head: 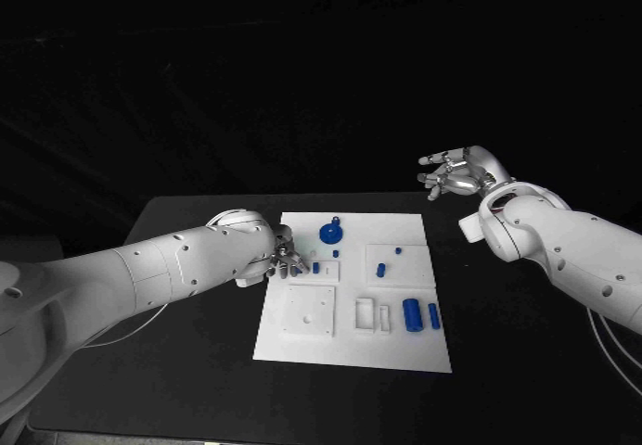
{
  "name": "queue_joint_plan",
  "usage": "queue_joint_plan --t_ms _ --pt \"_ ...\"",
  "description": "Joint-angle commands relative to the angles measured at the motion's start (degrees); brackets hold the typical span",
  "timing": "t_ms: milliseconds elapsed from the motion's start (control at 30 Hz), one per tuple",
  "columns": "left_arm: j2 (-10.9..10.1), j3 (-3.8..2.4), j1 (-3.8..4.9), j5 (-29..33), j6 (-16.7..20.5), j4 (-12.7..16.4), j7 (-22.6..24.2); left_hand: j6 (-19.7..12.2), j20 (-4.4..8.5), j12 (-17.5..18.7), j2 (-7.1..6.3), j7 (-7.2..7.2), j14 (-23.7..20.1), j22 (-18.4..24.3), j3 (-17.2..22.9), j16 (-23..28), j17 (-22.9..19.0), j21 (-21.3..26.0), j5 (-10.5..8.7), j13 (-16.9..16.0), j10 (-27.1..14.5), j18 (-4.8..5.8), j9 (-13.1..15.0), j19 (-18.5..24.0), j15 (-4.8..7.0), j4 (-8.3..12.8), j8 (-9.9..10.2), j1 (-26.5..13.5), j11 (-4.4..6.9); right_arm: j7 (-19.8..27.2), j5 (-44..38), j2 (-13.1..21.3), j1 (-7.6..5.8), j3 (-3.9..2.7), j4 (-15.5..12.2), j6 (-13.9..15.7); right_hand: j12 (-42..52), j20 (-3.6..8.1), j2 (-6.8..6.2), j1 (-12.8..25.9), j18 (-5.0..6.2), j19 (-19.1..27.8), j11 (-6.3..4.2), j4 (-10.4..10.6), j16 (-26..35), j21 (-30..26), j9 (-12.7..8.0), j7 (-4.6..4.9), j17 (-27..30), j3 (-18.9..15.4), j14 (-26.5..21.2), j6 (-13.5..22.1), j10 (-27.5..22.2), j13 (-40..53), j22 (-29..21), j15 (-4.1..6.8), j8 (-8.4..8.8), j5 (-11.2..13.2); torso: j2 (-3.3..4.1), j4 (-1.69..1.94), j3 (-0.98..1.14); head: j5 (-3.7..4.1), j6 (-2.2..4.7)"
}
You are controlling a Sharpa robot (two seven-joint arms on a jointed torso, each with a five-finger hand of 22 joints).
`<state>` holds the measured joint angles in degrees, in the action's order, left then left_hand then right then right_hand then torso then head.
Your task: Assemble the parts on the task board
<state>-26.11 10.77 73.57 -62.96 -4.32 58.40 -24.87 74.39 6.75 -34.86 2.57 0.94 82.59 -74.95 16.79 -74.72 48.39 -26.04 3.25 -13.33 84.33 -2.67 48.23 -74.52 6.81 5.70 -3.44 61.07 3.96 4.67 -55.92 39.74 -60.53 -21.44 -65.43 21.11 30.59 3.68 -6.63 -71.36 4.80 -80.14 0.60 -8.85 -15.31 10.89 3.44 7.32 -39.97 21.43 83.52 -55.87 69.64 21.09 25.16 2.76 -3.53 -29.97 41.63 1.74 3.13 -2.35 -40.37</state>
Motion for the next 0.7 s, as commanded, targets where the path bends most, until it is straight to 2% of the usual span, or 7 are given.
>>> queue_joint_plan --t_ms 33,367,700 --pt "0.23 0.07 -0.08 0.37 -0.35 -0.42 -0.30 -0.15 0.02 -0.15 4.36 0.38 -0.16 -0.92 -0.75 0.27 0.03 0.22 -0.39 0.10 2.52 -0.17 -0.40 -0.02 0.24 -0.29 -0.32 4.27 0.17 0.38 -0.36 -0.02 0.02 -0.02 -0.03 -0.74 0.35 -0.02 -0.01 0.54 -0.04 0.01 0.05 0.16 0.15 0.05 0.07 0.08 -0.04 -0.11 0.18 -0.34 -0.40 0.07 -0.05 -0.19 0.06 -0.23 -0.03 0.04 0.02 0.05 0.07" --pt "0.39 0.01 -0.05 0.32 1.16 -0.94 -0.19 -0.26 0.37 -0.16 3.12 0.43 -0.24 -0.91 -3.05 0.57 -0.37 0.35 -0.42 0.32 2.51 0.10 -1.41 -0.15 0.41 -2.23 -0.35 4.14 0.16 0.38 -0.36 -0.08 0.04 -0.02 0.08 -0.77 0.35 -0.02 -0.01 0.54 -0.04 0.01 0.05 0.16 0.15 0.05 0.07 0.08 -0.04 -0.11 0.18 -0.34 -0.40 0.07 -0.05 -0.19 0.06 -0.23 0.00 0.00 0.01 0.10 0.16" --pt "0.72 -0.01 -0.03 0.46 0.09 -1.69 -0.56 -0.49 0.75 0.30 1.44 0.48 -0.42 -0.87 -5.01 1.14 -1.16 0.54 -0.45 0.29 2.49 0.46 -2.02 -0.15 0.57 -3.04 -0.28 3.78 0.18 0.36 -0.36 -0.05 0.08 -0.02 0.09 -0.81 0.36 -0.03 -0.07 0.55 -0.07 -0.03 0.06 0.31 0.16 0.04 0.07 0.09 -0.04 -0.19 0.15 -0.22 -0.44 0.08 -0.42 -0.20 0.07 -0.22 -0.01 0.05 0.00 0.07 0.15"
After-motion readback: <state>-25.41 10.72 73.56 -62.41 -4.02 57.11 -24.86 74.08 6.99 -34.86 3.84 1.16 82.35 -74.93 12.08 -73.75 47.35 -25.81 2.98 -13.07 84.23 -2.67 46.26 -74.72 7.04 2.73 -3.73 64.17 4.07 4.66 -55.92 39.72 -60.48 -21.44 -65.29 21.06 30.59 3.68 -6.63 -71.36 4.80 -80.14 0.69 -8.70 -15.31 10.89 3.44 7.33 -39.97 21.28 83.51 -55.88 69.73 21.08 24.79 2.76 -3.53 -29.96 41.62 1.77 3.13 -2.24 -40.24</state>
